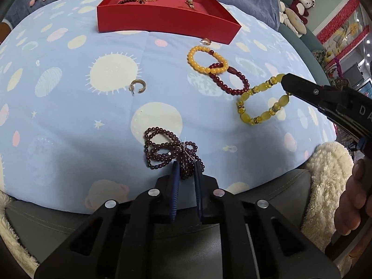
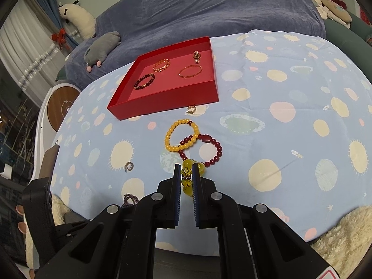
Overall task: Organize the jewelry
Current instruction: 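Carry the garnet bracelet with the left tool while the right tool carries the yellow bracelet into the box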
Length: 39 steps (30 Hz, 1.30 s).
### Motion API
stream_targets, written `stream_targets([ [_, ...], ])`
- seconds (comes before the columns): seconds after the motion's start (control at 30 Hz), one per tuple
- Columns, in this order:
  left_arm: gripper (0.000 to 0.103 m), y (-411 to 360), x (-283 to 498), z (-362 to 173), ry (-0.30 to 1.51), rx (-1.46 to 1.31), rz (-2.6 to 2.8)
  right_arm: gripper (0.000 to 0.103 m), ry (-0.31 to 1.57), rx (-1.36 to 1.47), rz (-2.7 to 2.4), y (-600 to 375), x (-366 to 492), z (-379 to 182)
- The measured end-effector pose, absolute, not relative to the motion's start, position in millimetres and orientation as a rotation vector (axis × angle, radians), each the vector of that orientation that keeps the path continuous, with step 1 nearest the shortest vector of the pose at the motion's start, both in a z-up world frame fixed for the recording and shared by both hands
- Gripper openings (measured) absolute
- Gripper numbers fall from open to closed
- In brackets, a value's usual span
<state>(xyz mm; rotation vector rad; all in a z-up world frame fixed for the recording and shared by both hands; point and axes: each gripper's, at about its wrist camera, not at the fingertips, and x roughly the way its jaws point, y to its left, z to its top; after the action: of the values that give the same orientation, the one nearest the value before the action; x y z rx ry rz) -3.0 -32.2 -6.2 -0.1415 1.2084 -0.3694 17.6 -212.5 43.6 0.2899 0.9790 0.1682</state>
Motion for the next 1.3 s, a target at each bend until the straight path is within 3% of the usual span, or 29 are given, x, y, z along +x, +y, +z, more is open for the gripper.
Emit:
stream_targets([
  [0.13, 0.003, -26.5, -2.7, 2.4, 1.183, -0.167, -0.382, 0.009, 0.980, 0.292, 0.175, -210.3, 16.9, 43.9],
  [0.53, 0.003, -6.3, 26.0, 57.9, 1.066, -0.256, -0.386, 0.009, 0.936, 0.314, 0.205, -211.4, 30.1, 67.3],
  [0.9, 0.003, -2.0, 124.5, 107.9, 0.941, -0.231, -0.366, 0.009, 0.839, 0.316, 0.247, -215.4, 113.0, 111.1],
  [1.3, 0.003, -0.3, 211.6, 64.4, 1.039, -0.243, -0.295, 0.009, 0.899, 0.285, 0.194, -214.7, 197.8, 75.6],
])
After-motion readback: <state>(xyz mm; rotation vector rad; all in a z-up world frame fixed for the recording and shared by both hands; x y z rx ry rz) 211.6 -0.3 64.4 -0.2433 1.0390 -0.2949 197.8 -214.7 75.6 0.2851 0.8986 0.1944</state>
